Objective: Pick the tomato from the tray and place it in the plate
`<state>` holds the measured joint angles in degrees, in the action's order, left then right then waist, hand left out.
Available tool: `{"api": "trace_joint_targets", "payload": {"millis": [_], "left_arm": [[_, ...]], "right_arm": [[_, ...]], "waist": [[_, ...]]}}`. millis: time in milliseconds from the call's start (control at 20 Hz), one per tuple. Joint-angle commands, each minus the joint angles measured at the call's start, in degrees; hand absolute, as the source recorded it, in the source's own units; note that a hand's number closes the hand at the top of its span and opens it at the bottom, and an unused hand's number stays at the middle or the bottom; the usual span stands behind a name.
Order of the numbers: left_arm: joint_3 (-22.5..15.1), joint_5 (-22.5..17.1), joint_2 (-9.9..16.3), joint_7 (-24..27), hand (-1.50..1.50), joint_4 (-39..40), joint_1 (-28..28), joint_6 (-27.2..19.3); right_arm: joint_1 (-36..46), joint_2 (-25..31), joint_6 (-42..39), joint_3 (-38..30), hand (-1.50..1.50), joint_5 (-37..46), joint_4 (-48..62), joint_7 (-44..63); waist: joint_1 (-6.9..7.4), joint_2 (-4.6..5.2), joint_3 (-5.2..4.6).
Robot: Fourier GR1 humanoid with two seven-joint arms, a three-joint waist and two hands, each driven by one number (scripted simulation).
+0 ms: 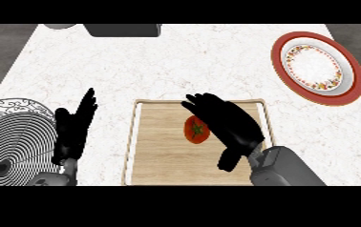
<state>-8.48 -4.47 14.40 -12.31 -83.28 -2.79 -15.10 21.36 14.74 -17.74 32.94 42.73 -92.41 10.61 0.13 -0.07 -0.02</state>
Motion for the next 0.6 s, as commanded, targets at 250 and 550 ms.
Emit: {"api": "trace_joint_targets", "payload": {"millis": [250, 550], "left_arm": [[-0.7, 4.3, -3.8, 1.4, 0.00, -0.6, 2.4, -0.1], [2.1, 4.0, -3.6, 1.7, 0.00, -3.5, 6.0, 2.7]], "right_arm": [[0.1, -6.9, 1.8, -0.7, -1.50, 7.9, 11.1, -4.7], [-1.2, -9.2, -4.8, -3.2, -1.50, 10.2, 5.8, -2.6]], "waist": [[0.17, 0.09, 0.03], [0.06, 0.02, 0.02]]}}
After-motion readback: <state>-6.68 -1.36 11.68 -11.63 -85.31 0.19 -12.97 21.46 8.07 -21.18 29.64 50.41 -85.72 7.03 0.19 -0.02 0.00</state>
